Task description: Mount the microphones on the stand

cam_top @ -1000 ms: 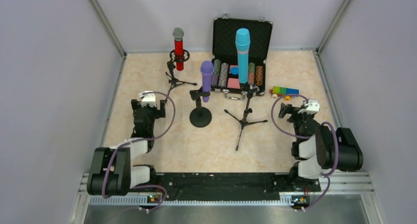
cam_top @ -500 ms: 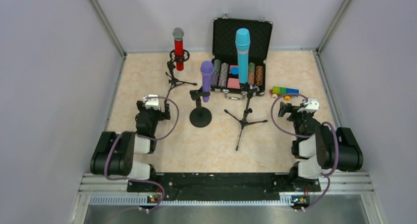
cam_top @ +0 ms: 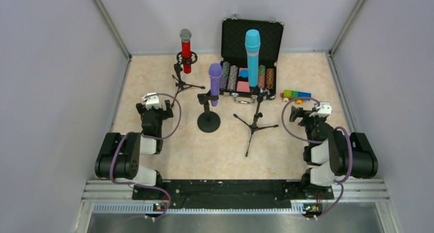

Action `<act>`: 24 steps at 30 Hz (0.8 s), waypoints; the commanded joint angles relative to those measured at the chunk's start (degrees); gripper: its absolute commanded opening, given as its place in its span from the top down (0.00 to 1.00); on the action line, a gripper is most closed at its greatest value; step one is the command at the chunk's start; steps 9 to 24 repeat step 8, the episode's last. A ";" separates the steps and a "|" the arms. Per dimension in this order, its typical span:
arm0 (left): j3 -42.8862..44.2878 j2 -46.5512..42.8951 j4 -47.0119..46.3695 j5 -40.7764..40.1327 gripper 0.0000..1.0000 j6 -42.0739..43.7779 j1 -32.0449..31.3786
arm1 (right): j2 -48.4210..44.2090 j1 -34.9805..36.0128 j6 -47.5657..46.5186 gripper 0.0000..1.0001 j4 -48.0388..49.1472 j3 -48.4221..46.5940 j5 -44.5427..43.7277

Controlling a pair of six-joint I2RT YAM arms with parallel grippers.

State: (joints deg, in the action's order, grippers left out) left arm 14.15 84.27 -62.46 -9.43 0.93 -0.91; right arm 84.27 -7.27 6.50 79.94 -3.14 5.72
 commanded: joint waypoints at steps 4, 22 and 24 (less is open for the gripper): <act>2.56 -0.55 1.22 -0.72 0.01 -2.18 0.56 | -0.60 0.24 -0.50 0.01 1.53 -1.61 0.88; 2.14 -0.70 0.63 -0.90 0.01 -2.12 0.56 | -0.61 0.24 -0.49 0.01 1.53 -1.61 0.88; 2.14 -0.70 0.63 -0.90 0.01 -2.12 0.56 | -0.61 0.24 -0.49 0.01 1.53 -1.61 0.88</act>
